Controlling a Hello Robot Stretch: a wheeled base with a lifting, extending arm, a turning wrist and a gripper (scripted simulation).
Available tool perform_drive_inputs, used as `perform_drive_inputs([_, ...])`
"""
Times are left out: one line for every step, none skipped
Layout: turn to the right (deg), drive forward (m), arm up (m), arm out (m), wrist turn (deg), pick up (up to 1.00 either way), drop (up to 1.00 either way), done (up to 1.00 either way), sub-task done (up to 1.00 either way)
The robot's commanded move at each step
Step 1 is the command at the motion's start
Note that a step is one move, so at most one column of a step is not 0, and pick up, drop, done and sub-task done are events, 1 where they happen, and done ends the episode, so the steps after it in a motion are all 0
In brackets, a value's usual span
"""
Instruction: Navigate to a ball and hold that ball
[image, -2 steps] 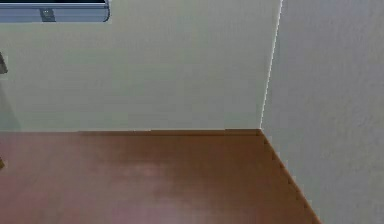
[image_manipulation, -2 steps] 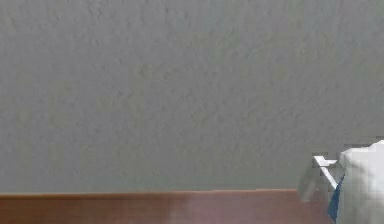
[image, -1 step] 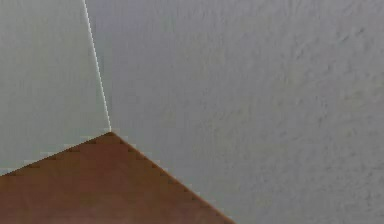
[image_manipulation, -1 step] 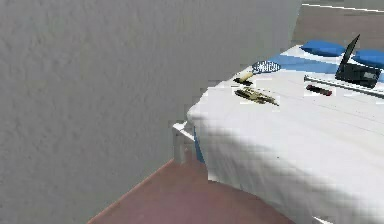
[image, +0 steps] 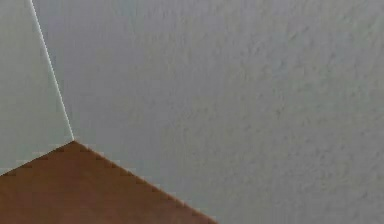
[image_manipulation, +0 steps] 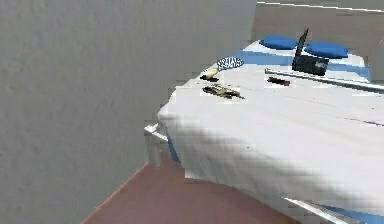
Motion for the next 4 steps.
perform_drive_inputs([0.0, 0.40, 0.00, 0.00, 0.0, 0.00, 0.00, 0.00, 0.00])
perform_drive_inputs([45.0, 0.00, 0.00, 0.00, 0.0, 0.00, 0.00, 0.00, 0.00])
perform_drive_inputs([45.0, 0.00, 0.00, 0.00, 0.0, 0.00, 0.00, 0.00, 0.00])
perform_drive_inputs([45.0, 0.00, 0.00, 0.00, 0.0, 0.00, 0.00, 0.00, 0.00])
